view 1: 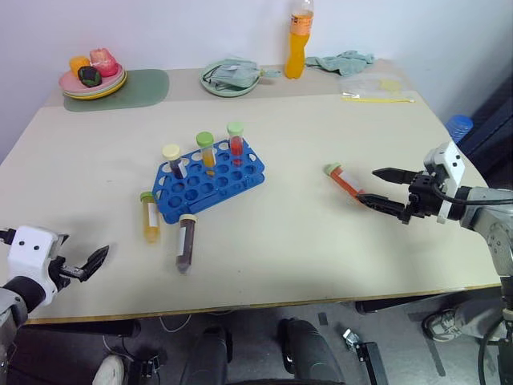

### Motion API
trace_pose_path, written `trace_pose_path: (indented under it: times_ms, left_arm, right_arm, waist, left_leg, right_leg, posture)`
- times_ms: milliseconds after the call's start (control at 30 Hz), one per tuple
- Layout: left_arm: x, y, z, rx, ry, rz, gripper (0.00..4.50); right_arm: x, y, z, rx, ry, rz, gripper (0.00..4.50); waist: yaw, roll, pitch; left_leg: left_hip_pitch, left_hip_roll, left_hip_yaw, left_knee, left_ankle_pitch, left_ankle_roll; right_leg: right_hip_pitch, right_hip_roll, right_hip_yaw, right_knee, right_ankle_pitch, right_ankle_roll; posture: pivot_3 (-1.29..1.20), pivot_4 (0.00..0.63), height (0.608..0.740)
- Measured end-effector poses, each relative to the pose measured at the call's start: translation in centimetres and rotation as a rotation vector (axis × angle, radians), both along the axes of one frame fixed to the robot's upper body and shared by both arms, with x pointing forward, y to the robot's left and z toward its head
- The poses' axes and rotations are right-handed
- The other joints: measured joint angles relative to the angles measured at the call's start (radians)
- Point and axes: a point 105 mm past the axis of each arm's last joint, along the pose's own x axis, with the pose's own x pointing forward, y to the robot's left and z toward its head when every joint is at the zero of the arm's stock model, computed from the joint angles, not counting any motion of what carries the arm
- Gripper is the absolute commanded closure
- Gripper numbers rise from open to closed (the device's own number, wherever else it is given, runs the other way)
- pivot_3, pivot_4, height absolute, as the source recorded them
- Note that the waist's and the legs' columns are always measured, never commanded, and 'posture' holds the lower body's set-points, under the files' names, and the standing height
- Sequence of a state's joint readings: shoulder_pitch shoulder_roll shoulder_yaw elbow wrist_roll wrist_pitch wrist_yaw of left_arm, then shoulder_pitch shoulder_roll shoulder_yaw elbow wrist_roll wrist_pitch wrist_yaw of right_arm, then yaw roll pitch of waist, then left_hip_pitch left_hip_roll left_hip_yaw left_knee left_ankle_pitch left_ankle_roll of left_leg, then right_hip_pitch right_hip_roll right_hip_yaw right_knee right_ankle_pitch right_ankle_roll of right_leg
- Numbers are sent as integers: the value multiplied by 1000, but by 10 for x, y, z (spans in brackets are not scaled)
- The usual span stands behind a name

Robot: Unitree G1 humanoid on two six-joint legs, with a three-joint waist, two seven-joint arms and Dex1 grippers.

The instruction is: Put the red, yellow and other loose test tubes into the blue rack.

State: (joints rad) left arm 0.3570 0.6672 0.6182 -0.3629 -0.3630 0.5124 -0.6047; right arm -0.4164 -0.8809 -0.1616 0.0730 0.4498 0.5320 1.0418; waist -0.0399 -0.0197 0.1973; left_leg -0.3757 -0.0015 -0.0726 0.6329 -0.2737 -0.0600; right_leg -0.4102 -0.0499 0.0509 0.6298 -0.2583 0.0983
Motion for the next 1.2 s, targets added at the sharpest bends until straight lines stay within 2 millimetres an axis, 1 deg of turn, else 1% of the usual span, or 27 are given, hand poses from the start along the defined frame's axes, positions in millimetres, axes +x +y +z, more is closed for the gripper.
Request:
trace_pose_path:
  times_ms: [33,100,233,300,433,533,633,667,700,767,800,867,933,1000,1133,1200]
  left_arm:
    - [0,0,0,0,0,0,50]
    - [-2,0,-1,-1,-1,8,50]
    - [-3,-5,1,-24,-22,5,50]
    - [-4,-8,3,-28,-31,-10,50]
    - [-2,-23,13,-44,-63,-86,50]
    - [7,-49,19,-72,-89,-187,50]
    - [15,-94,23,-110,-107,-363,50]
    - [16,-115,23,-132,-106,-439,50]
    - [17,-126,23,-143,-103,-482,50]
    - [21,-161,23,-179,-106,-606,50]
    - [21,-173,24,-196,-112,-647,50]
    - [23,-192,26,-230,-126,-707,50]
    - [22,-204,23,-245,-114,-744,50]
    - [20,-211,18,-243,-99,-767,50]
    - [16,-217,13,-244,-79,-788,50]
    - [11,-218,8,-250,-65,-789,50]
  right_arm:
    - [0,0,0,-1,-1,-1,0]
    - [7,-2,1,-14,-11,-15,0]
    - [17,-8,1,-40,-3,-57,0]
    - [24,-6,3,-54,-2,-69,0]
    - [41,3,8,-124,-4,-89,0]
    - [55,10,8,-151,68,-135,0]
    - [72,20,8,-145,165,-216,0]
    - [76,25,7,-166,198,-235,0]
    - [78,28,5,-190,216,-244,0]
    - [86,31,-2,-285,253,-289,0]
    - [89,32,-4,-321,264,-305,0]
    - [95,25,-8,-399,292,-351,0]
    - [98,17,-8,-450,310,-384,0]
    - [101,12,-10,-484,328,-397,0]
    - [104,9,-13,-511,367,-404,0]
    - [103,7,-15,-513,404,-400,0]
  waist:
    - [0,0,0]
    - [0,0,0]
    - [1,0,0]
    - [0,0,0]
    - [-3,0,0]
    - [-3,0,0]
    - [-2,0,0]
    - [-1,0,0]
    - [0,0,0]
    - [1,1,0]
    - [0,1,0]
    - [0,1,0]
    - [-2,1,0]
    - [-3,1,0]
    - [-6,1,-1]
    - [-5,2,-1]
  left_leg:
    - [0,0,0,0,0,0]
    - [0,0,0,0,0,0]
    - [0,0,0,0,0,0]
    - [0,0,0,0,0,0]
    - [0,0,0,0,0,0]
    - [0,0,0,1,0,0]
    - [0,-1,0,1,0,0]
    - [-1,-1,-1,0,0,0]
    - [-1,-1,-1,0,0,0]
    - [-2,-1,-1,0,0,0]
    - [-2,-2,-1,0,0,0]
    - [-4,-2,-1,0,0,0]
    - [-10,-2,-1,0,0,0]
    - [-16,-2,0,1,1,-1]
    - [-16,-2,1,1,1,-1]
    - [-16,-2,1,1,1,-1]
  right_leg:
    - [0,0,0,0,0,0]
    - [0,0,0,0,0,0]
    - [0,0,0,0,1,1]
    - [0,0,0,0,1,1]
    - [0,0,0,1,0,0]
    - [0,0,0,1,1,1]
    - [0,0,0,1,1,1]
    - [0,0,0,1,1,1]
    - [0,0,0,1,1,2]
    - [-2,0,0,1,2,2]
    - [-2,0,0,1,2,2]
    - [-4,-1,0,2,2,2]
    - [-10,-1,0,3,2,2]
    - [-18,-1,0,5,2,2]
    - [-19,0,1,6,2,2]
    - [-19,0,1,6,2,2]
  posture:
    - [0,150,740]
    - [0,150,740]
    - [0,150,740]
    - [0,150,740]
    - [0,150,740]
    - [0,150,740]
    - [0,150,740]
    - [0,150,740]
    - [0,150,740]
    - [0,150,740]
    - [0,150,740]
    - [0,150,740]
    - [0,150,740]
    - [0,150,740]
    - [0,150,740]
    - [0,150,740]
